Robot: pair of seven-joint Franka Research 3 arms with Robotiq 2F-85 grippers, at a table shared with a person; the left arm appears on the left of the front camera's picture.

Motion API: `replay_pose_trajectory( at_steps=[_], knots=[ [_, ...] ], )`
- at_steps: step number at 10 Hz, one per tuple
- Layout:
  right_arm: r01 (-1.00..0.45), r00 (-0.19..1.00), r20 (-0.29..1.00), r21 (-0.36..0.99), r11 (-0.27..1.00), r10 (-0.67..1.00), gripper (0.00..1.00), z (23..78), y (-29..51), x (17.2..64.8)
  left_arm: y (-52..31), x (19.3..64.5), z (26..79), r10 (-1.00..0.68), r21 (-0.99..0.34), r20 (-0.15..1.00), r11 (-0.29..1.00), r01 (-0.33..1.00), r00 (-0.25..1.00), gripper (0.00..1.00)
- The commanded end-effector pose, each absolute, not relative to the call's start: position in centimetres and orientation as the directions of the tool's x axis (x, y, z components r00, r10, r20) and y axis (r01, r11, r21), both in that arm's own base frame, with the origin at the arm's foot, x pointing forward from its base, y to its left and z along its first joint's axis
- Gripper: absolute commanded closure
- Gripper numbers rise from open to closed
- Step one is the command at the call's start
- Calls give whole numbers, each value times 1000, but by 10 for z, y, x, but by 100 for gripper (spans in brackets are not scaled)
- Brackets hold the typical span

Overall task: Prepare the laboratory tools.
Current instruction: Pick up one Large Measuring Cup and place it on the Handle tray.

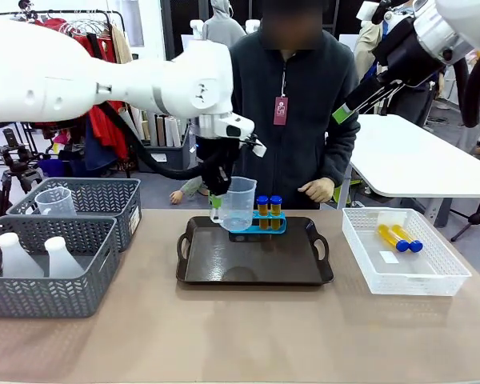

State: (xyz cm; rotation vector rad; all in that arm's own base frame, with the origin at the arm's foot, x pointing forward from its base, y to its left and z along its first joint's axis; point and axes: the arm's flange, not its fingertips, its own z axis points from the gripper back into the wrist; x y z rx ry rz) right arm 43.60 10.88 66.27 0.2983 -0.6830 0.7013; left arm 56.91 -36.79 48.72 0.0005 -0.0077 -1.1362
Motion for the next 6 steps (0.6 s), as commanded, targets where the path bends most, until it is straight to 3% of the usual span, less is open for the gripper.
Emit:
replay_pose_trajectory(
  at_steps=[1, 6],
  knots=[
    [-680, 560, 668, 32, 732, 490, 0, 663, 108, 436, -383, 580, 480, -945, 62, 22, 327, 943, 326, 100],
    [-680, 560, 668, 32, 732, 490, 0, 663, 108, 436, -443, 584, 437, -988, 70, -14, 152, 986, 154, 100]
  ],
)
